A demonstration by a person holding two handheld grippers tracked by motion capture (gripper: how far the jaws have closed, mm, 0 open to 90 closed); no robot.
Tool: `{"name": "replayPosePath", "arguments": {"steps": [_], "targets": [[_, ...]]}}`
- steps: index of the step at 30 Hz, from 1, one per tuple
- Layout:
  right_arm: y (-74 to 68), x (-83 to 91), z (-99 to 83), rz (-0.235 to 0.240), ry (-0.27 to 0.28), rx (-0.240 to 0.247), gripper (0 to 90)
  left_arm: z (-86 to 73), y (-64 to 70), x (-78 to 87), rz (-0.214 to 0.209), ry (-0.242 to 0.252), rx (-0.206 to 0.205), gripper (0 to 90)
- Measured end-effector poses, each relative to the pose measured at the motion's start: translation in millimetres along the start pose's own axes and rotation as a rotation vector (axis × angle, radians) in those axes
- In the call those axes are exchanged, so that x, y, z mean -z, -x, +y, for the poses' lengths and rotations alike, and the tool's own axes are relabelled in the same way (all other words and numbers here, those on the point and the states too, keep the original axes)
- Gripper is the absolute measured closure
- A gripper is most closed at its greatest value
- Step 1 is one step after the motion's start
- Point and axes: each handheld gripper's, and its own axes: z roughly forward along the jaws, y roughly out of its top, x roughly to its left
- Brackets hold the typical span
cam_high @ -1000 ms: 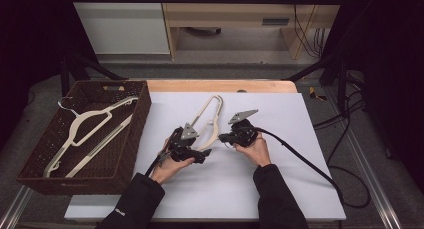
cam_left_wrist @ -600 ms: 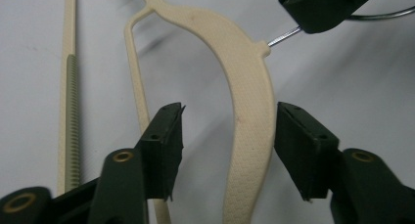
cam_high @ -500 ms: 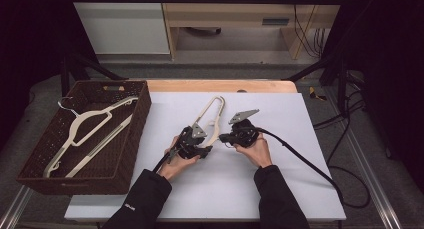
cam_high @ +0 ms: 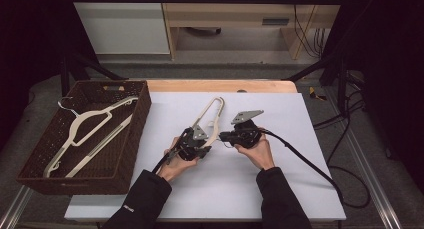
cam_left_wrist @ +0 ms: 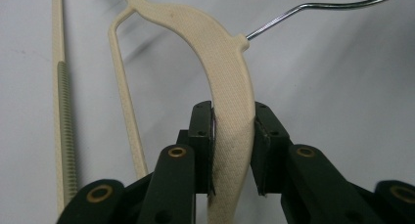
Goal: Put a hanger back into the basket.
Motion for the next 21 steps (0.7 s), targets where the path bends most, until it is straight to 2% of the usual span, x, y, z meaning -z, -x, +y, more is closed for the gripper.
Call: {"name": "replayPosePath", "arguments": {"steps": [1, 2, 3, 4, 5, 6, 8, 9, 10, 11, 12, 14, 15, 18, 19, 21], "targets": [[0.0, 0.0, 0.0, 0.0, 0.0, 0.0, 82.6, -0.2, 0.0, 0.9, 0.0, 0.003, -0.001, 73.0], [-1.7, 5.8, 1.5, -0.001, 0.022, 0.0, 80.1, -0.2, 0.4, 2.0, 0.006, 0.005, -0.002, 73.1], [-4.2, 19.8, 4.2, -0.011, 0.077, -0.001, 73.1, 0.1, 0.6, 5.0, 0.009, 0.007, -0.007, 73.5], [-4.7, 28.0, 4.9, -0.015, 0.106, -0.004, 70.6, 0.4, 1.1, 6.7, 0.01, 0.011, -0.003, 73.7], [-4.7, 28.0, 4.9, -0.015, 0.106, -0.004, 70.6, 0.4, 1.1, 6.7, 0.01, 0.011, -0.003, 73.9], [-5.2, 36.3, 5.0, -0.023, 0.138, -0.019, 67.5, 0.7, 1.1, 8.9, 0.014, 0.012, -0.007, 73.9], [-5.7, 55.3, 2.5, -0.046, 0.208, -0.047, 58.1, 0.9, 0.9, 13.8, 0.018, 0.023, -0.005, 74.5], [-6.6, 69.1, -2.3, -0.078, 0.246, -0.066, 50.8, 0.9, -0.1, 18.4, 0.022, 0.022, -0.003, 74.9], [-6.6, 69.1, -2.3, -0.078, 0.246, -0.066, 50.8, 0.9, -0.1, 18.4, 0.022, 0.022, -0.003, 75.0], [-6.7, 76.3, -6.4, -0.1, 0.262, -0.081, 47.2, 0.6, -0.9, 21.1, 0.026, 0.024, 0.0, 75.0], [-5.7, 90.6, -18.5, -0.135, 0.278, -0.107, 40.8, 0.4, -2.1, 24.8, 0.029, 0.026, 0.005, 75.4], [-5.3, 94.3, -23.4, -0.15, 0.282, -0.118, 38.1, -0.4, -4.1, 30.2, 0.039, 0.032, 0.008, 75.9], [-3.2, 103.6, -38.3, -0.175, 0.284, -0.139, 32.9, -0.5, -5.4, 33.8, 0.043, 0.031, 0.014, 76.2], [0.6, 113.7, -61.8, -0.194, 0.304, -0.179, 27.1, -1.6, -9.1, 43.1, 0.059, 0.039, 0.032, 77.0], [0.6, 113.7, -61.8, -0.194, 0.304, -0.179, 27.1, -1.9, -10.3, 45.9, 0.067, 0.043, 0.038, 77.0], [4.3, 118.9, -75.2, -0.196, 0.312, -0.211, 24.1, -2.2, -13.2, 52.2, 0.086, 0.045, 0.043, 77.6]]}}
